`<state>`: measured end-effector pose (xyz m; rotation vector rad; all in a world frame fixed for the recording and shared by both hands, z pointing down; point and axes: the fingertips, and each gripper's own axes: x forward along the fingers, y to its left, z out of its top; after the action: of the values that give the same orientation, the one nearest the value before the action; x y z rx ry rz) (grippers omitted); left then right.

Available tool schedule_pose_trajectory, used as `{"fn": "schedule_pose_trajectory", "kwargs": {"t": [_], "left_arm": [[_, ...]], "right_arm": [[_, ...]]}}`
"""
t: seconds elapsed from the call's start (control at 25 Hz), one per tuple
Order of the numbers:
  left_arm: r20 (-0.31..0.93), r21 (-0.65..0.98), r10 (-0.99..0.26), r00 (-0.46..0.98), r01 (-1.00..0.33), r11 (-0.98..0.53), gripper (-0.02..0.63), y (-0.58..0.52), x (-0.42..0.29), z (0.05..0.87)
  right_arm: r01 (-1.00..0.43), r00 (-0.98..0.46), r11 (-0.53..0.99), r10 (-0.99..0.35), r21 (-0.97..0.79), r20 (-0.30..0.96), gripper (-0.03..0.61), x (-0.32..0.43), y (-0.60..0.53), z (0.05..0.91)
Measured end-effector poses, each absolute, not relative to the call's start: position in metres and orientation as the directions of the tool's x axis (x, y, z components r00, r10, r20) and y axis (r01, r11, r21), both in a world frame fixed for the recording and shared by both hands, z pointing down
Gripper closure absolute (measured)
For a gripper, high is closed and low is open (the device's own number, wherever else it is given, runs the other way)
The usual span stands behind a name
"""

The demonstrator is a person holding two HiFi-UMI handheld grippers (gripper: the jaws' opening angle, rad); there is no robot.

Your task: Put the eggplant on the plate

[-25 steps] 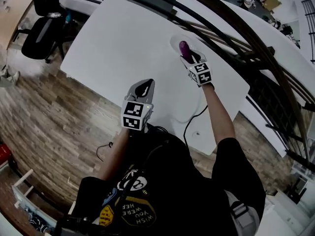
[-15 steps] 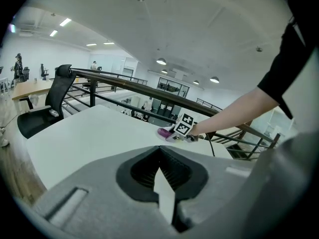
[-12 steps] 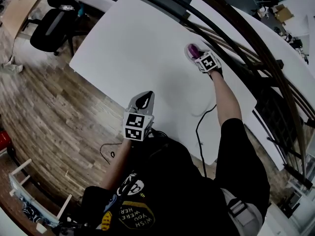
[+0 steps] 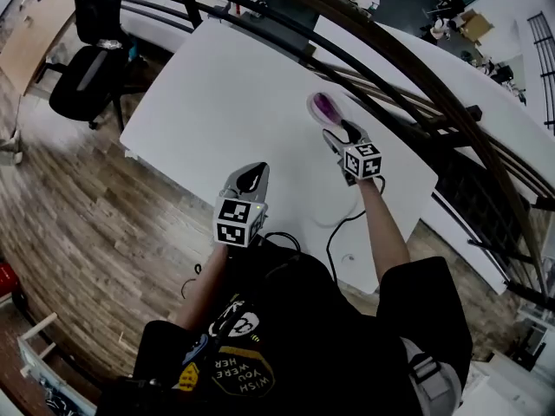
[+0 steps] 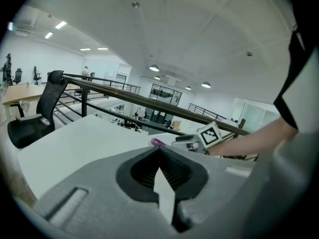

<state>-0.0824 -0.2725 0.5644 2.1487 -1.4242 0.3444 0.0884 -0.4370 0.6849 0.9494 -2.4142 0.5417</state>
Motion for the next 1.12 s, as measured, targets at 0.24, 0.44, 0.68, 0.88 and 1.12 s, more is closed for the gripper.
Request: {"fn": "schedule_pose_trajectory", "kwargs": {"t": [0.24,0.44,0.68,0.88,1.12], "left_arm": [[0.378,0.262,-0.798,0.47,-0.881,-0.395,0.609,-0.284,-0.066,0.524],[0.319,0.215,-0.788,0.527,-0.85,-0.482,0.607,-0.272,-0.034,0.494],[0.301,0.182,-0.74,0.602,-0.798,-0.575,0.609,-0.261,-0.001,0.488],[0.288,0.166,-0.729,0.621,-0.782,-0.6,0.609,-0.252,0.022,0.481],[0.298,0.155,-0.722,0.625,-0.778,-0.609,0.609,-0.252,0.022,0.485]], "right_arm": [[-0.79,-0.591,0.506,-0.779,-0.347,0.209,0.311,0.106,-0.304,0.551],[-0.88,-0.435,0.39,-0.89,-0.273,0.132,0.507,0.127,-0.223,0.493],[-0.942,-0.329,0.307,-0.927,-0.136,0.18,0.581,0.14,-0.217,0.49],[-0.943,-0.324,0.305,-0.932,-0.132,0.163,0.581,0.154,-0.216,0.475],[-0.926,-0.366,0.342,-0.917,-0.159,0.16,0.58,0.144,-0.216,0.476]]}}
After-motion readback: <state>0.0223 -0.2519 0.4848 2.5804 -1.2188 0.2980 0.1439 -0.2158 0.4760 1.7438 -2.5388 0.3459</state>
